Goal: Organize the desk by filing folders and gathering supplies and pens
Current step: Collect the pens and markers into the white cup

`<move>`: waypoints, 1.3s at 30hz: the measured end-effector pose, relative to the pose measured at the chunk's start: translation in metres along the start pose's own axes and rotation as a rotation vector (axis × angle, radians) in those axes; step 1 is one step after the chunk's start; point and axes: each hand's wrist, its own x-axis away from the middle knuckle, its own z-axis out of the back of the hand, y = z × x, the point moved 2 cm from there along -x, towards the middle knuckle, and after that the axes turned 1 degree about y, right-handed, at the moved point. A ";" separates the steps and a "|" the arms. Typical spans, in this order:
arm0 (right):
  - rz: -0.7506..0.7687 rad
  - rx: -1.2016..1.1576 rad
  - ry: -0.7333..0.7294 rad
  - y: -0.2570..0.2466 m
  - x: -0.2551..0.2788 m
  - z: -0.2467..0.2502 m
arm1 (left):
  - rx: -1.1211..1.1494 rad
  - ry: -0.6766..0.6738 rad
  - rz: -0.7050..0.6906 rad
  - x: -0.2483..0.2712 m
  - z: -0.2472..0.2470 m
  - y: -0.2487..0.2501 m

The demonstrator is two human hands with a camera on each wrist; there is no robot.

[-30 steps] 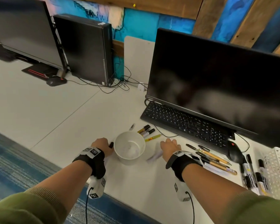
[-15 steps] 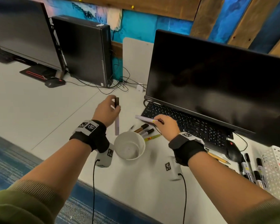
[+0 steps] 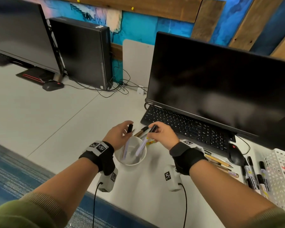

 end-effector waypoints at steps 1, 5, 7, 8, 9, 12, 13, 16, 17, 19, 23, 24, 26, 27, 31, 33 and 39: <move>0.002 0.033 -0.018 0.004 0.001 -0.006 | 0.009 -0.011 0.004 0.001 -0.003 -0.001; 0.014 0.148 -0.064 0.013 0.005 -0.026 | 0.018 -0.034 0.027 0.003 -0.009 0.000; 0.032 0.208 -0.094 0.012 0.006 -0.033 | 0.021 -0.033 0.037 0.003 -0.008 0.001; 0.048 0.248 -0.105 0.012 0.005 -0.035 | 0.020 -0.033 0.044 0.003 -0.008 0.002; 0.062 0.285 -0.106 0.012 0.005 -0.037 | 0.015 -0.037 0.051 0.004 -0.008 0.002; 0.040 0.287 -0.108 0.013 0.002 -0.039 | 0.009 -0.038 0.080 0.006 -0.009 0.000; 0.027 0.268 -0.117 0.014 0.001 -0.039 | 0.014 -0.036 0.092 0.007 -0.009 -0.001; -0.024 0.141 -0.130 0.021 0.000 -0.030 | 0.036 -0.037 0.140 0.008 -0.010 -0.002; -0.049 0.107 -0.113 0.024 -0.001 -0.025 | 0.050 -0.038 0.163 0.009 -0.010 -0.001; -0.089 0.115 -0.068 0.033 -0.002 -0.013 | 0.088 -0.038 0.203 0.008 -0.009 0.001; -0.087 0.403 -0.056 0.056 -0.007 0.010 | 0.208 0.004 0.262 0.004 -0.002 0.002; -0.079 0.476 -0.070 0.062 -0.008 0.013 | 0.234 0.018 0.274 0.002 0.000 0.002; -0.087 0.569 -0.101 0.075 -0.010 0.017 | 0.266 0.047 0.299 -0.002 0.005 0.001; -0.088 0.594 -0.123 0.080 -0.011 0.019 | 0.252 0.050 0.315 -0.003 0.008 0.000; -0.057 0.621 -0.182 0.091 -0.009 0.019 | -0.002 -0.019 0.338 -0.008 0.019 -0.009; -0.040 0.640 -0.186 0.094 -0.011 0.016 | -0.121 -0.058 0.337 -0.013 0.022 -0.012; -0.029 0.683 -0.178 0.091 -0.024 0.011 | -0.204 -0.174 0.309 -0.037 0.022 -0.021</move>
